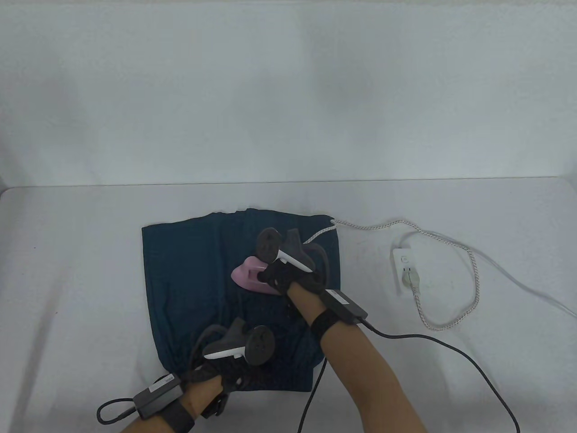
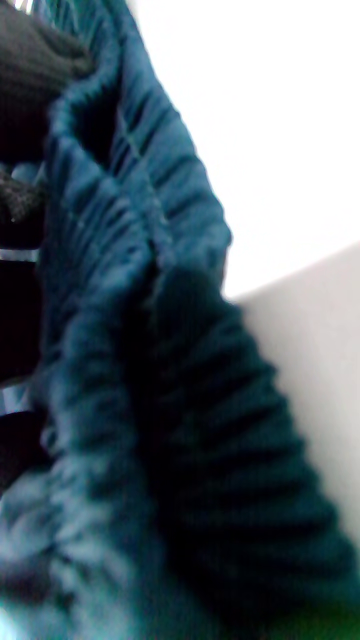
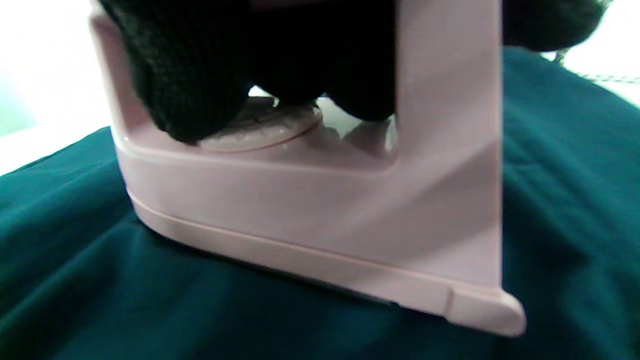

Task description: Iron shorts with electric iron on table

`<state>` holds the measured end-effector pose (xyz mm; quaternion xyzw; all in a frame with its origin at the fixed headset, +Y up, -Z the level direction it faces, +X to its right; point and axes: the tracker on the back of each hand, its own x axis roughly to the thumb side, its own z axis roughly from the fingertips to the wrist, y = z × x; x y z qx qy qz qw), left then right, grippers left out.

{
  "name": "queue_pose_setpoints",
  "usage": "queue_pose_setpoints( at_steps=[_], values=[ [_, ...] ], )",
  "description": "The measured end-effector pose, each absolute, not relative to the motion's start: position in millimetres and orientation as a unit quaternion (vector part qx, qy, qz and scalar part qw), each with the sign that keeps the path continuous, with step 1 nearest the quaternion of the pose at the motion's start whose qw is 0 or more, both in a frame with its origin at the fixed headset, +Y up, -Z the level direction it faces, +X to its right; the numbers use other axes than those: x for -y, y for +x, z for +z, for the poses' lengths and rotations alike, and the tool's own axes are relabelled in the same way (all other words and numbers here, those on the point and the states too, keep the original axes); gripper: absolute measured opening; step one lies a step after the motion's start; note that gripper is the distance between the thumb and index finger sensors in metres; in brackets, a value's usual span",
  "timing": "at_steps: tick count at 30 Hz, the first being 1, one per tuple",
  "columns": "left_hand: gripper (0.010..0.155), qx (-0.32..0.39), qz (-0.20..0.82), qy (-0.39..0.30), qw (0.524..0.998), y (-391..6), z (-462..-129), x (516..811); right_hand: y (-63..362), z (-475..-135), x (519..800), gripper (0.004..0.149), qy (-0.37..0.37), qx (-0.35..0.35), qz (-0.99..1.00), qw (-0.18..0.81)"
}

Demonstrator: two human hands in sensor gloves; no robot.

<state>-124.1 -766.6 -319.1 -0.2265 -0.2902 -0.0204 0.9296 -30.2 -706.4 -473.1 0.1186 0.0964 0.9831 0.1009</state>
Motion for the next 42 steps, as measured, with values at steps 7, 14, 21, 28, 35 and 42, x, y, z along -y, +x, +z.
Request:
queue_pose_setpoints(
  at_steps=[7,14,21,28,35,42],
  values=[
    [0.073,0.289,-0.022,-0.227,0.930,-124.0,-319.0,766.5,-43.3,-470.5,708.2,0.054,0.131,-0.103,0.983,0.081],
    [0.073,0.289,-0.022,-0.226,0.930,-123.8,-318.9,766.4,-21.7,-469.8,708.1,0.053,0.123,-0.116,0.983,0.073],
    [0.073,0.289,-0.023,-0.225,0.930,-123.8,-318.7,766.5,13.6,-464.3,708.2,0.053,0.110,-0.121,0.984,0.069],
    [0.073,0.289,-0.024,-0.225,0.930,-123.6,-318.6,766.5,44.6,-461.3,706.8,0.052,0.089,-0.124,0.986,0.060],
    [0.073,0.290,-0.025,-0.225,0.930,-123.6,-318.5,766.6,69.0,-461.1,705.7,0.052,0.076,-0.131,0.987,0.048],
    [0.073,0.290,-0.025,-0.225,0.930,-123.6,-318.5,766.6,63.0,-460.8,707.4,0.052,0.075,-0.123,0.987,0.064]
  ],
)
